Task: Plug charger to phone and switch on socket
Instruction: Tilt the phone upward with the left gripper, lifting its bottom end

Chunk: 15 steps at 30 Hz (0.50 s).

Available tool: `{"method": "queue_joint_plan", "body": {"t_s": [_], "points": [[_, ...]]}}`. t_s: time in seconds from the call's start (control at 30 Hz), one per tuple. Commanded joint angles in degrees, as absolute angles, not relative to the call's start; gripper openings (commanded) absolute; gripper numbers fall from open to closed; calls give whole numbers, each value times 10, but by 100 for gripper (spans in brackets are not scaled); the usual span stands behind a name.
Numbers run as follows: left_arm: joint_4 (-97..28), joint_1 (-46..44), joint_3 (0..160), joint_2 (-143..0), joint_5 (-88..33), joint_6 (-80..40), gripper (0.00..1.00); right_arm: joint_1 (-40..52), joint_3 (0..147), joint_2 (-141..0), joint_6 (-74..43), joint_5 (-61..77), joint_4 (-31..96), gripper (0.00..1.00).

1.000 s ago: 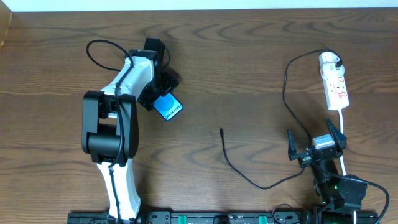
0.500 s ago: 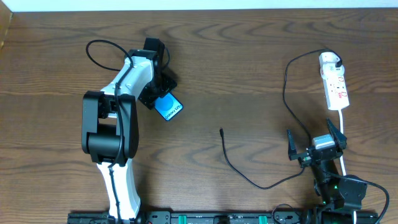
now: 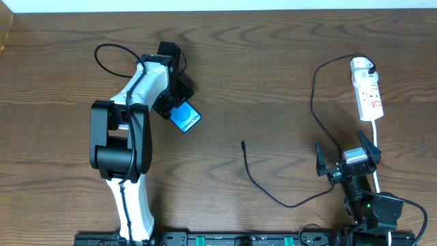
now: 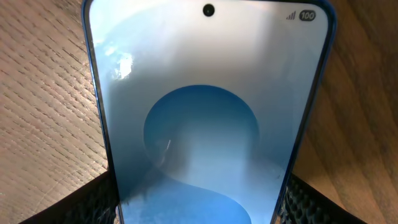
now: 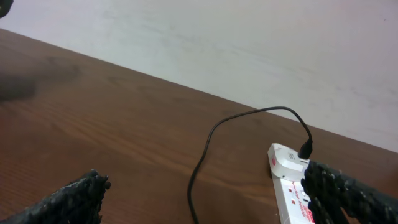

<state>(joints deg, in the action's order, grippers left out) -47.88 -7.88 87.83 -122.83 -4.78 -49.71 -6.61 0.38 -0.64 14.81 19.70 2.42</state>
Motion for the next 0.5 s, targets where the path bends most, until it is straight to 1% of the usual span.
{"method": "queue_joint_plan", "body": {"t_s": [0.0,0.07,0.1,0.17,0.23,0.3,0.33,0.47], "points": [[-477,-76,865,-1244,-58,-500,59,-63,3,-4,155,197,28,99],[-477,-76,865,-1244,-58,-500,54,-63,3,-4,155,197,28,99],[-477,-76,865,-1244,-58,-500,45,-63,3,-4,155,197,28,99],[-477,-76,865,-1244,-58,-500,38,-63,3,-4,155,197,28,99],[-477,-76,865,-1244,-58,-500,28,-63,3,-4,155,197,28,99],[-477,-76,865,-1244,-58,-500,11,-63,3,-4,155,197,28,99],[-477,-76,865,-1244,-58,-500,8,-63,3,-4,155,197,28,99],[-476,-76,865,-1244,-58,-496,7,-63,3,-4,155,197,28,99]]}}
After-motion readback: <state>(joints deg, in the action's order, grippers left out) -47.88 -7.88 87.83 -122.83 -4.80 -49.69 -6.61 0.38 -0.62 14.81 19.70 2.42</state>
